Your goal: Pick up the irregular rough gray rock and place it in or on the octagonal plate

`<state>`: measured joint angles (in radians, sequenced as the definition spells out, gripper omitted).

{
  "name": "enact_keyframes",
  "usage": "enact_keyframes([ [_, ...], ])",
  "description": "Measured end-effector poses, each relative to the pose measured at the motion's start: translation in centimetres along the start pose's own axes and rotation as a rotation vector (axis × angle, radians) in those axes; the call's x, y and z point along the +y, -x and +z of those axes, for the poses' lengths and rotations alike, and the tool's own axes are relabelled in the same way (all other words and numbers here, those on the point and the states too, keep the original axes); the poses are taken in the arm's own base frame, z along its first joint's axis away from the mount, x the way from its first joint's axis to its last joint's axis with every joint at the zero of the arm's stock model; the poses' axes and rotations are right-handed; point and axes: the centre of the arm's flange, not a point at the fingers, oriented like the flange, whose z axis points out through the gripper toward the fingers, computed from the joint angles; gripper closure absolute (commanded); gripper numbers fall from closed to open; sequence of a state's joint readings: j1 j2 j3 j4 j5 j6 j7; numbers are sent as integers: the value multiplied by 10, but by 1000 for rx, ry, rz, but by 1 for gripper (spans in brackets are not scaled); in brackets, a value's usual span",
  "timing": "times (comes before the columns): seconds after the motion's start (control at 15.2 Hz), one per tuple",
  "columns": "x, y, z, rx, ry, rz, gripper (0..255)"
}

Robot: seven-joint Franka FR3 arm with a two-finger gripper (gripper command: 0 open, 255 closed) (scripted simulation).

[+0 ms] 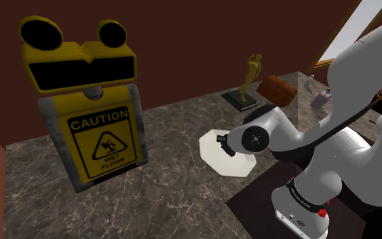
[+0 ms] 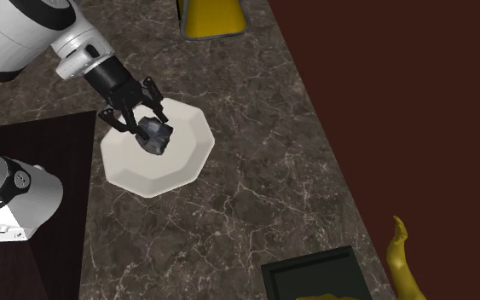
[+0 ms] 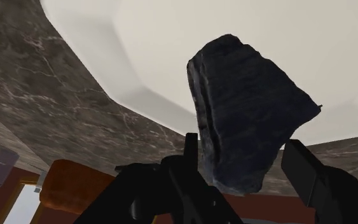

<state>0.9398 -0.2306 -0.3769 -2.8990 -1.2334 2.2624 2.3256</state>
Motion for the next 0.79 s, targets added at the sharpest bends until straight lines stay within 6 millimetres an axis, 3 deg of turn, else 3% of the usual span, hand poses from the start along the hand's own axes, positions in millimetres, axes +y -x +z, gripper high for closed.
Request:
enact_keyframes([
  [0.07,0,2,-1,-9,-6,-1,255],
  [0.13,0,3,-2,-13,-10,-1,0],
  [0.53,1,6,-2,-20,-9,-3,0],
  [0.79,2,5,-41,-18,-12,-4,0],
])
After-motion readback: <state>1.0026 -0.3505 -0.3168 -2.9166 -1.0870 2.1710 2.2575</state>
